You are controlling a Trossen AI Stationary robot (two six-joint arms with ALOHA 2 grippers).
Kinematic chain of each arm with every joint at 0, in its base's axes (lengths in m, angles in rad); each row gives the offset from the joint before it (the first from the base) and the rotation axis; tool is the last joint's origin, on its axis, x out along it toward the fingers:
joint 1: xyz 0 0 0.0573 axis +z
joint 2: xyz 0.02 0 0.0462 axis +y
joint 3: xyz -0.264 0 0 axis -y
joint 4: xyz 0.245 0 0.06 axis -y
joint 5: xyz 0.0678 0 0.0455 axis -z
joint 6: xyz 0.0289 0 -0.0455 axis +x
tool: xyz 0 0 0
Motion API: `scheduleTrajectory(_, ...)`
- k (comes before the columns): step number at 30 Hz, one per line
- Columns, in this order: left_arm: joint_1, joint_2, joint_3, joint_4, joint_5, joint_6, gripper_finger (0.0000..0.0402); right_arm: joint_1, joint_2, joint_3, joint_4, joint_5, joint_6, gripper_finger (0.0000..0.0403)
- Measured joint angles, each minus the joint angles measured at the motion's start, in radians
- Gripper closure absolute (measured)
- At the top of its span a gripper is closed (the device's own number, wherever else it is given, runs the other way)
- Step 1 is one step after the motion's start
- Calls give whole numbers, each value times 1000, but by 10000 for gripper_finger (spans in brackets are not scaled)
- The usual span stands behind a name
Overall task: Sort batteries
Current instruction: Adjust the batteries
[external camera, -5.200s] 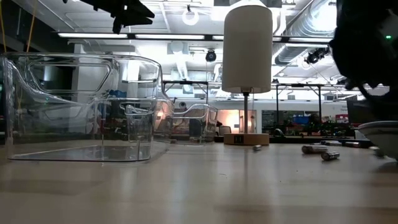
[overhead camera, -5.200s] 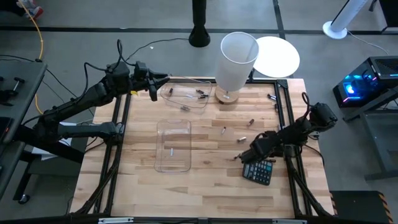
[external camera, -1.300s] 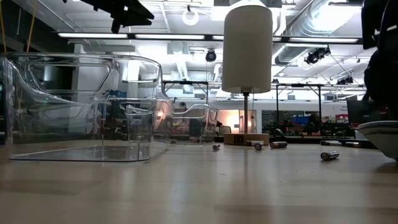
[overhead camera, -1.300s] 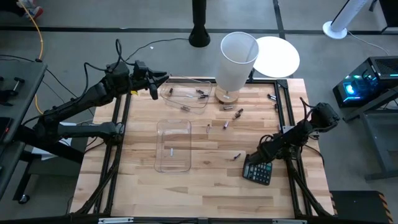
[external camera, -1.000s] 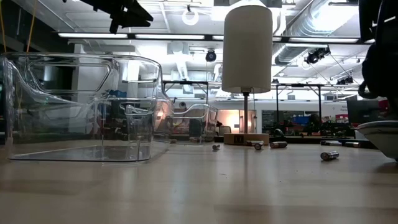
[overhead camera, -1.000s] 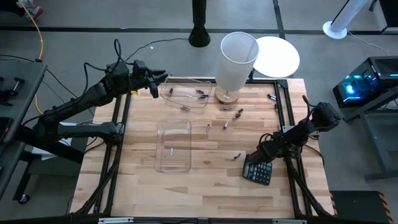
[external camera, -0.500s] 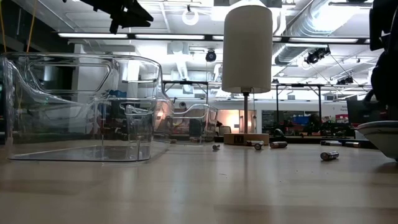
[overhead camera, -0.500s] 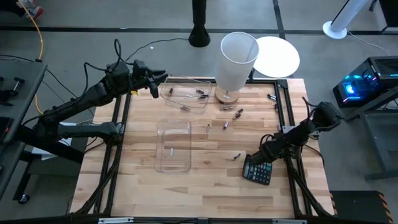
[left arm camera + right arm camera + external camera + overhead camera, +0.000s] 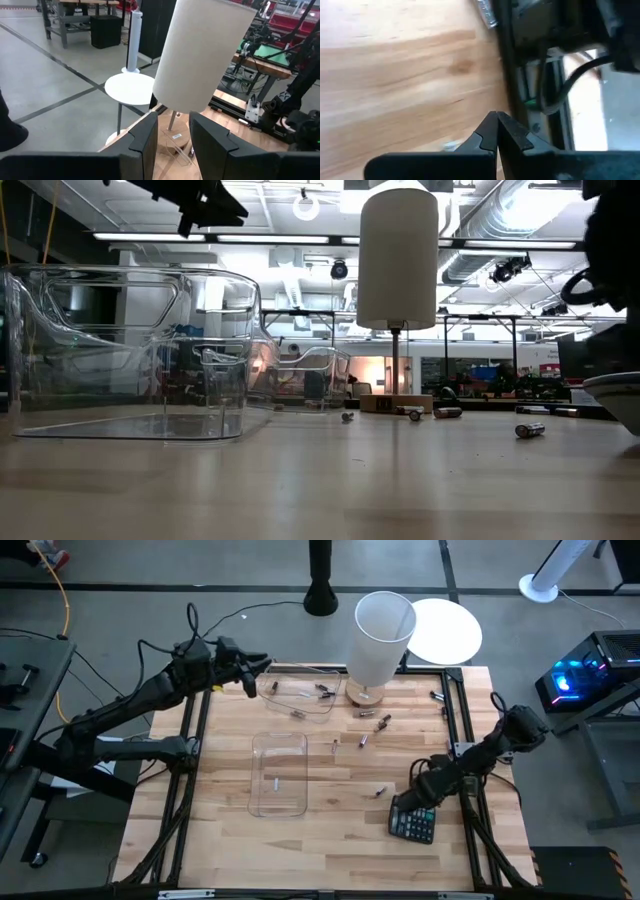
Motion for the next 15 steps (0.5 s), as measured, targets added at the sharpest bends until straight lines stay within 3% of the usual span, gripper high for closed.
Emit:
scheduleTrajectory(8, -2, 18, 0, 1, 6, 0, 296, 36, -17, 12, 1, -27, 73, 403)
scheduleTrajectory(12, -1, 18, 0, 17, 6, 0, 296, -62, -46, -3, 10, 80, 29, 403)
scheduleTrajectory(15, -1, 18, 0, 58, 6, 1, 296, -194, -79, -40, 66, 168, -99, 403)
